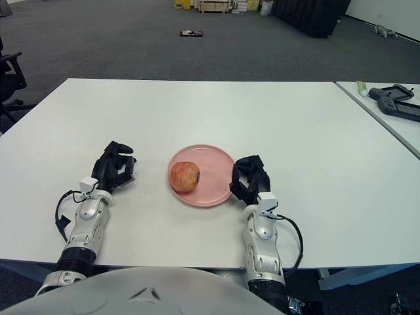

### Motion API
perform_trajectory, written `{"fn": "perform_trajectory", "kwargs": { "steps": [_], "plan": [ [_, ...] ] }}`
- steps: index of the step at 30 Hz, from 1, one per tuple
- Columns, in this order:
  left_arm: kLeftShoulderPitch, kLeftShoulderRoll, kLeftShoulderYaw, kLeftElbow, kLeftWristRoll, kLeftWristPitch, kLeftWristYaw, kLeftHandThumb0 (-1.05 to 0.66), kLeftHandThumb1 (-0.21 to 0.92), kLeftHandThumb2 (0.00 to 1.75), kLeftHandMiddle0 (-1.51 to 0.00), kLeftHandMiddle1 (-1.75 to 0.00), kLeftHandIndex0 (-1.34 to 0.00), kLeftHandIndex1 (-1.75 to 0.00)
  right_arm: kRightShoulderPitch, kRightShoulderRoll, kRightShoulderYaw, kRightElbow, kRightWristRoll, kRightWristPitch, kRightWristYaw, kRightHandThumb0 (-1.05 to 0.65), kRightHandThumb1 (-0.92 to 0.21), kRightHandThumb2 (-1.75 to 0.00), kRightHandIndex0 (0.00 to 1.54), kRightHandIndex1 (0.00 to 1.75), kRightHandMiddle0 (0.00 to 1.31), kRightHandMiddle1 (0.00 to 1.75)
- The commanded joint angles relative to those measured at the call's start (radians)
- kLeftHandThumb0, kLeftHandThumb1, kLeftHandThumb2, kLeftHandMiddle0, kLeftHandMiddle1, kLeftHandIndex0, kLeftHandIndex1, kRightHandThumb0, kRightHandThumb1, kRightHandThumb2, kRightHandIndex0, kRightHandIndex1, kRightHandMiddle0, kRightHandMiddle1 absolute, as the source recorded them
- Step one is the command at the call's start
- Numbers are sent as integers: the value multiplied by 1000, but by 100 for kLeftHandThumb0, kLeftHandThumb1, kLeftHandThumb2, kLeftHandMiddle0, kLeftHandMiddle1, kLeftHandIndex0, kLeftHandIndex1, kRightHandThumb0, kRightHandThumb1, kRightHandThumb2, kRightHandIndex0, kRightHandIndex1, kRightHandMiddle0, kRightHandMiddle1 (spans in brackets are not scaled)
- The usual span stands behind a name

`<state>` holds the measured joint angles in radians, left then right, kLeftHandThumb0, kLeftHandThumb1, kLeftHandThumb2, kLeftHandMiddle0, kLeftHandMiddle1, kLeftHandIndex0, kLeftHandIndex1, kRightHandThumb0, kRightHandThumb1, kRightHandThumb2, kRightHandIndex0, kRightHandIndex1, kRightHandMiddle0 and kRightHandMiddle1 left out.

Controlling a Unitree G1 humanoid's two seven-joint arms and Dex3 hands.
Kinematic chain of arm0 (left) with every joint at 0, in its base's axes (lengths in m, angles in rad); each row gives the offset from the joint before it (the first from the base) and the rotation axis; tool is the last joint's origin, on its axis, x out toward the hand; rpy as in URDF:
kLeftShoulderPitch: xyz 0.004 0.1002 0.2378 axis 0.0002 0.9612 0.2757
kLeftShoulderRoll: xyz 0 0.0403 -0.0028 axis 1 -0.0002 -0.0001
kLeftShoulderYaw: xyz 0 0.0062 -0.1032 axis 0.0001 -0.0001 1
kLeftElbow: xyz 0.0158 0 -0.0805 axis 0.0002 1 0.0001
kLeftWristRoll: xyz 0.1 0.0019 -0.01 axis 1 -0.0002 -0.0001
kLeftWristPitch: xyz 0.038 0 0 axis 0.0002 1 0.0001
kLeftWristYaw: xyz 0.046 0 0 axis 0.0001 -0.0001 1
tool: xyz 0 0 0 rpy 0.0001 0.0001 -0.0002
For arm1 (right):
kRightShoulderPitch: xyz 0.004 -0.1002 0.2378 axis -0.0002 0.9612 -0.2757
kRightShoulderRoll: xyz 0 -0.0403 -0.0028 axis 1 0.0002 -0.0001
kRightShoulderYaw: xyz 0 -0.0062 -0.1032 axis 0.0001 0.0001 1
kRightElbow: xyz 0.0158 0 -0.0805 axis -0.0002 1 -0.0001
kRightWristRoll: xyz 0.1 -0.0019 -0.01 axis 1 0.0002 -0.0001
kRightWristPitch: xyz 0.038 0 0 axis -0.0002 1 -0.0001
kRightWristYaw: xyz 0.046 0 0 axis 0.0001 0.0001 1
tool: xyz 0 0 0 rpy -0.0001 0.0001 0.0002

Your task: Put the apple into the plate.

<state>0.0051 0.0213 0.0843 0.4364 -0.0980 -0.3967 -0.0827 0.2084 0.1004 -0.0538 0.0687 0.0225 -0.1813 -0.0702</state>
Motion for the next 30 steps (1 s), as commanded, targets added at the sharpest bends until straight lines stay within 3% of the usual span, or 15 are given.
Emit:
{"fn": "perform_trajectory", "kwargs": {
  "steps": [1, 30],
  "plan": [
    [38, -7, -5, 35, 0, 37, -9, -43, 47, 114, -88, -175, -49, -175, -22, 7, 15, 14, 9, 10, 11, -38, -67, -87, 52, 134, 34, 175],
    [53, -16, 2, -8, -19, 66, -15, -42, 49, 111, -85, -175, -47, -175, -43, 16, 47, 30, 5, 29, 3, -38, -68, -87, 53, 136, 34, 175]
  ]
}}
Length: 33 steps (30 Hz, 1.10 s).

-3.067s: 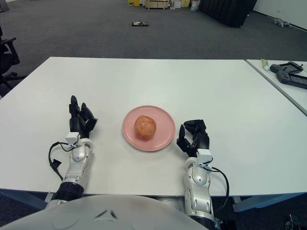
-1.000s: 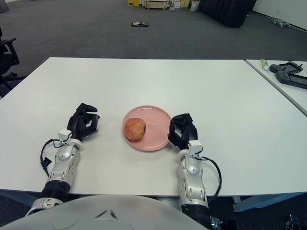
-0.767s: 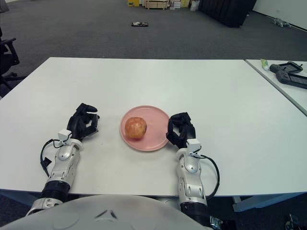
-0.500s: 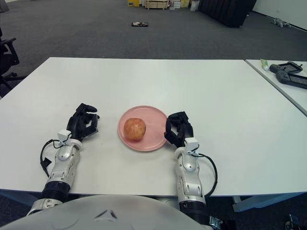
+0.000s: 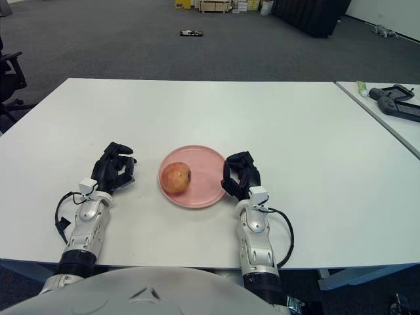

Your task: Put the apple into the plate.

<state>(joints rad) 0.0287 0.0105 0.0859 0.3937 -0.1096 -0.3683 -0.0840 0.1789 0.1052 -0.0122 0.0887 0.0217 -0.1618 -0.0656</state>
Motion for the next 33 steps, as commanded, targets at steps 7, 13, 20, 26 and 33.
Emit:
{"fn": "perform_trajectory", "kwargs": {
  "steps": [7, 13, 20, 26, 33],
  "plan": [
    [30, -8, 1, 34, -12, 33, -18, -42, 50, 110, -85, -175, -47, -175, -15, 11, 8, 15, 4, 5, -2, -38, -67, -87, 54, 136, 34, 175],
    [31, -5, -2, 32, -5, 32, -17, -42, 51, 109, -87, -175, -46, -175, -16, 16, 12, 17, 7, 2, 0, -38, -67, -88, 53, 135, 34, 175],
    [33, -4, -3, 31, -3, 26, -18, -42, 51, 108, -89, -175, -46, -175, -19, 17, 17, 21, 2, -5, -3, -38, -68, -87, 52, 134, 34, 175],
    [36, -4, -3, 24, -4, 29, -17, -42, 51, 109, -89, -175, -46, -175, -18, 17, 21, 22, 1, -7, -6, -38, -68, -86, 52, 134, 33, 175],
    [38, -5, -3, 19, -5, 29, -17, -42, 51, 109, -89, -175, -46, -175, -18, 18, 24, 22, 2, -8, -10, -38, -68, -86, 51, 133, 33, 175]
  ]
}}
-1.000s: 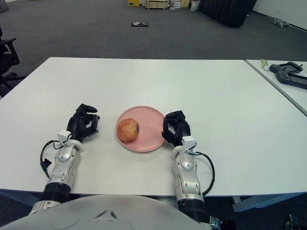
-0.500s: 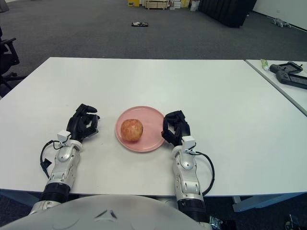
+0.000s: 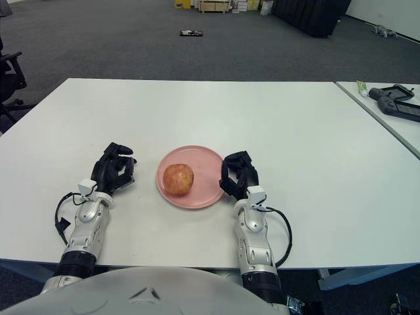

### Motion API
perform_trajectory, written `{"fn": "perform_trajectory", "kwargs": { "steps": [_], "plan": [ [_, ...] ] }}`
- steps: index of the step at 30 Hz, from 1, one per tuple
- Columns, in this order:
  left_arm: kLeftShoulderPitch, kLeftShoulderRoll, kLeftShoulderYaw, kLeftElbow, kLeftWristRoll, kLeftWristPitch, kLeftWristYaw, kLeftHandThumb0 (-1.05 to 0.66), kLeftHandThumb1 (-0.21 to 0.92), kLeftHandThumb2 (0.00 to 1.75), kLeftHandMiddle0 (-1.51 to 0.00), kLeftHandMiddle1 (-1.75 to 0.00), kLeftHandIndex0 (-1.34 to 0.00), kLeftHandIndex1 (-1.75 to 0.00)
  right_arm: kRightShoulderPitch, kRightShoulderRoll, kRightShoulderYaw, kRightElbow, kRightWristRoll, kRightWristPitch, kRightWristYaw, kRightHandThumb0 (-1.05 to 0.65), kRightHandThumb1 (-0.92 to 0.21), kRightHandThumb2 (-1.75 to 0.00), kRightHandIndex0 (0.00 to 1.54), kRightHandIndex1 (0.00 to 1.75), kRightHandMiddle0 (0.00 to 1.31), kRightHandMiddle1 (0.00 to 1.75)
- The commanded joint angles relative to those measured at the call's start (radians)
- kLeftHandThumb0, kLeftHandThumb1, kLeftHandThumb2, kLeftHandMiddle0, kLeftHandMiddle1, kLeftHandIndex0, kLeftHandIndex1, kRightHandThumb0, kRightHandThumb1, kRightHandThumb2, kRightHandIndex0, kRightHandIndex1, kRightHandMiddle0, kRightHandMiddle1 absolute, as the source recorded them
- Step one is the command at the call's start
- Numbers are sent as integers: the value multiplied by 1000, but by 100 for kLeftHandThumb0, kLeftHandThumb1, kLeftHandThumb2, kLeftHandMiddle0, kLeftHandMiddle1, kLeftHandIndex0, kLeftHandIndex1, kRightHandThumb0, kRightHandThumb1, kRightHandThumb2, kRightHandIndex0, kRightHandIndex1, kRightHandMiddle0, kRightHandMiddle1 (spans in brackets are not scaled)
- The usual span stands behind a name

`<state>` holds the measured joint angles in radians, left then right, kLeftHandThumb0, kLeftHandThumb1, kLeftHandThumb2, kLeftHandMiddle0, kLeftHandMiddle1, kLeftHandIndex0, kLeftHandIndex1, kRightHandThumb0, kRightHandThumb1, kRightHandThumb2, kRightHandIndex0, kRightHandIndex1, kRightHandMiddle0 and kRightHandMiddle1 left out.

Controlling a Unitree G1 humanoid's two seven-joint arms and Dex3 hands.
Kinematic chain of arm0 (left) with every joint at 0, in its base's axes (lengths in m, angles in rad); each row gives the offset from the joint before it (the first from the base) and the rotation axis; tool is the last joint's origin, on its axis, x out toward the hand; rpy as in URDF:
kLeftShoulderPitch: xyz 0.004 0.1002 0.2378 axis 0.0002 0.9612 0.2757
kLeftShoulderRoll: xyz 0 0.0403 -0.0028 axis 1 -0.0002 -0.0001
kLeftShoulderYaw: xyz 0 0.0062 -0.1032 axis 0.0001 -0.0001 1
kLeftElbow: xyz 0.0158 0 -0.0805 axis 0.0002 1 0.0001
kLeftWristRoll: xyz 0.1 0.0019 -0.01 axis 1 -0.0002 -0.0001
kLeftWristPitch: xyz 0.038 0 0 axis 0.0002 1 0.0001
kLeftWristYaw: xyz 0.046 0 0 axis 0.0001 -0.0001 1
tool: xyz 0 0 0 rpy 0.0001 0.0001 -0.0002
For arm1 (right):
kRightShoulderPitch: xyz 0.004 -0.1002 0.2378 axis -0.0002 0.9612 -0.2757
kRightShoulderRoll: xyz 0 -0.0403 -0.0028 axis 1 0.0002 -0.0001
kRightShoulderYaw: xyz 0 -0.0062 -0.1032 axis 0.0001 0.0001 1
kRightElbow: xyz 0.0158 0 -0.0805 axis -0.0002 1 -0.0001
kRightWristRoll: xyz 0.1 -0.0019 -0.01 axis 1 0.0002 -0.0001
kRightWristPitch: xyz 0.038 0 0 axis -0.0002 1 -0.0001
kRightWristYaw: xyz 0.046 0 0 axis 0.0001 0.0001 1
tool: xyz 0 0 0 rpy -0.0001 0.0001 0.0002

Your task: Put the apple into the plate.

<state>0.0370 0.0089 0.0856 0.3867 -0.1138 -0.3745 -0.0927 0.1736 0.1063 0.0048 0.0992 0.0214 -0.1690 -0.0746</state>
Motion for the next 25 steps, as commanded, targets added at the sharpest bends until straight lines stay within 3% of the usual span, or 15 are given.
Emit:
{"fn": "perform_trajectory", "kwargs": {
  "steps": [1, 25],
  "plan": [
    [30, -3, -3, 25, -1, 37, -9, -42, 51, 109, -89, -175, -46, -175, -13, 17, 7, 11, 3, -1, -2, -38, -68, -86, 51, 133, 33, 175],
    [35, -2, -1, 15, -3, 58, -12, -42, 51, 109, -84, -175, -46, -175, -2, 15, 43, 11, -27, -15, -17, -38, -69, -85, 53, 134, 33, 175]
  ]
}}
